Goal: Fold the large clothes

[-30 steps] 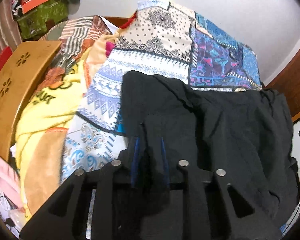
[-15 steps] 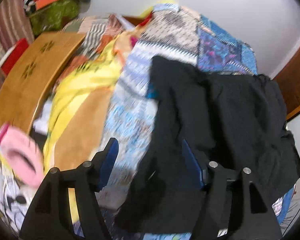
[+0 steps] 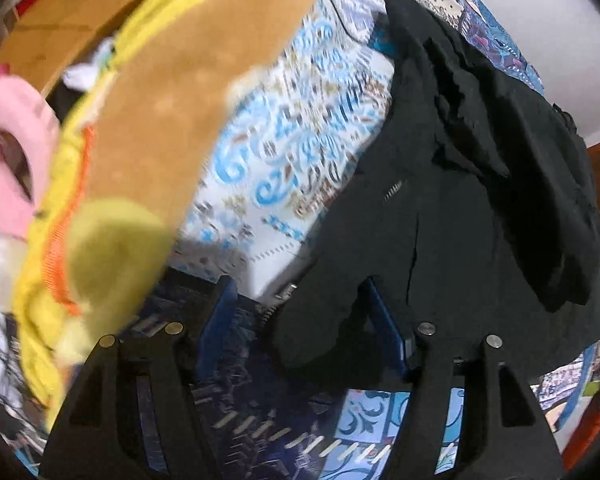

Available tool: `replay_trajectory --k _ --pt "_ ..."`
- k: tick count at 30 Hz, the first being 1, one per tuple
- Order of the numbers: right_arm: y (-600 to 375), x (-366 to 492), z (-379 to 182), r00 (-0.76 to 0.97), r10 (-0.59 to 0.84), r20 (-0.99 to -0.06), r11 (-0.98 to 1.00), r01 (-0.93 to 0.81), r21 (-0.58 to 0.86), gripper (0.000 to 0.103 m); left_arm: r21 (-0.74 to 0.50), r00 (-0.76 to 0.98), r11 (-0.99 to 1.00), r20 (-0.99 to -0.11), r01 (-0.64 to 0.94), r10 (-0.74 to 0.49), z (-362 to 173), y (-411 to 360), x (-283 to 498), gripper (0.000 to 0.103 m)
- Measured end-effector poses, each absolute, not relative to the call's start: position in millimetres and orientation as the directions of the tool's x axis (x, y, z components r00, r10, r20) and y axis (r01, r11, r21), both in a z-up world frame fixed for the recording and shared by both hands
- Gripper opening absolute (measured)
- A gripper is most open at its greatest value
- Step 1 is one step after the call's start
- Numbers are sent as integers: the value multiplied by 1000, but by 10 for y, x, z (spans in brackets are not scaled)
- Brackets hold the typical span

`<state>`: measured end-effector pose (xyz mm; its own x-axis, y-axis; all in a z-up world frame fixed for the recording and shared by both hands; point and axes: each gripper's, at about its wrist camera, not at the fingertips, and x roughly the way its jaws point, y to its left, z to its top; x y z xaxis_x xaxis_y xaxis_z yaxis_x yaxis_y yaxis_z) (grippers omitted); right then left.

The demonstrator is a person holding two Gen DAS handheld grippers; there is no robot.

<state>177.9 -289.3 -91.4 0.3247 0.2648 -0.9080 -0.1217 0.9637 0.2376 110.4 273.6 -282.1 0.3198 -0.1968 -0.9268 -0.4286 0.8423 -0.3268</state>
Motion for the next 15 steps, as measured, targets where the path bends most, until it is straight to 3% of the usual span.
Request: replay_trajectory --k 2,6,9,12,14,15 --pt "-2941 1777 -986 309 292 -905 956 -95 276 55 -375 315 817 -915 -437 -252 -2957 2710 1127 65" --pt "-2994 1742 -1083 295 368 -881 927 -52 370 55 -366 325 830 -915 -422 -239 -3002 2588 1183 81" --pt "-2946 1731 -1101 290 403 -868 913 -67 402 56 -326 308 852 -928 -409 -208 -2986 2501 1219 81" --pt "-2874 1723 -1100 281 434 -856 900 -102 423 56 -364 314 842 -917 -399 -247 -2955 2501 1214 73" --pt "-2820 1710 -1096 284 446 -849 895 -131 426 58 -432 344 817 -887 -383 -308 -2894 2504 1190 60" --pt "-2813 1706 -1096 287 449 -846 894 -137 428 58 -465 357 803 -870 -373 -339 -2862 2511 1184 49"
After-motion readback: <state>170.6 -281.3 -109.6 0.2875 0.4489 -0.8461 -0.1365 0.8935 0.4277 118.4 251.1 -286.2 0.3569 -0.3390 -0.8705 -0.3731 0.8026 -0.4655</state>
